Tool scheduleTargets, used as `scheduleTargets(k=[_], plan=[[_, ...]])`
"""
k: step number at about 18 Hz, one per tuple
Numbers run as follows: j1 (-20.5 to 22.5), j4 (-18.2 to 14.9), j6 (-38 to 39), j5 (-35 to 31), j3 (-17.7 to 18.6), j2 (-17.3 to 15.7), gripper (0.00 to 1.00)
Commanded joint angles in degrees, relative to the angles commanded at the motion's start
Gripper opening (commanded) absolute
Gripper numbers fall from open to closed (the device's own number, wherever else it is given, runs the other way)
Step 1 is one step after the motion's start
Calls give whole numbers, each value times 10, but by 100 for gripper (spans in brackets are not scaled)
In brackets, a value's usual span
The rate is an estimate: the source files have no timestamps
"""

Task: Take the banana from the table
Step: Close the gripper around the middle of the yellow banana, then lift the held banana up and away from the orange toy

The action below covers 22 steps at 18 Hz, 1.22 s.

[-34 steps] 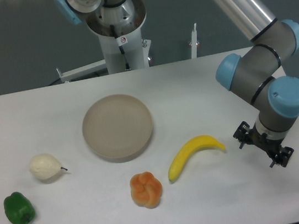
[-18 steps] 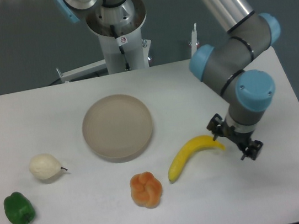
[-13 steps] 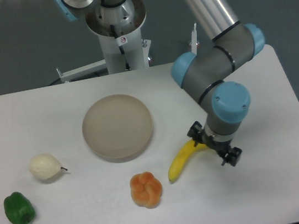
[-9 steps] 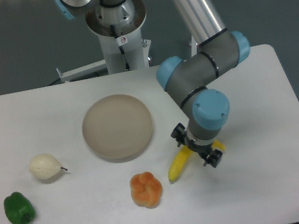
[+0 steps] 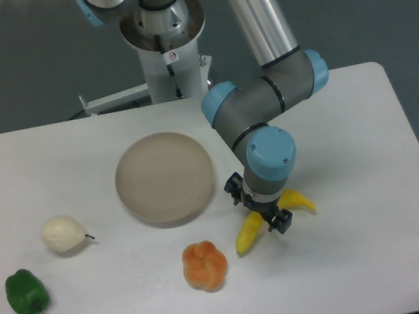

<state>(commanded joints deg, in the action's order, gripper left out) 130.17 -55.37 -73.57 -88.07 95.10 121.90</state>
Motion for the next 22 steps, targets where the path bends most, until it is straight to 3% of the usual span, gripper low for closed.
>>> scheduleTargets(k=[1,2,4,10,14,18,22], plan=[[1,0,0,-1,0,-1,60],[0,0,1,-2,0,-2,45],[0,0,0,-4,-1,-2,27],[6,-4,0,-8,-19,-21,24],[32,-12,-3,-6,-55,-37,22],[66,-54,-11,-6,-112,-26,21],[81,-76,-11,-6,-143,-20,16]])
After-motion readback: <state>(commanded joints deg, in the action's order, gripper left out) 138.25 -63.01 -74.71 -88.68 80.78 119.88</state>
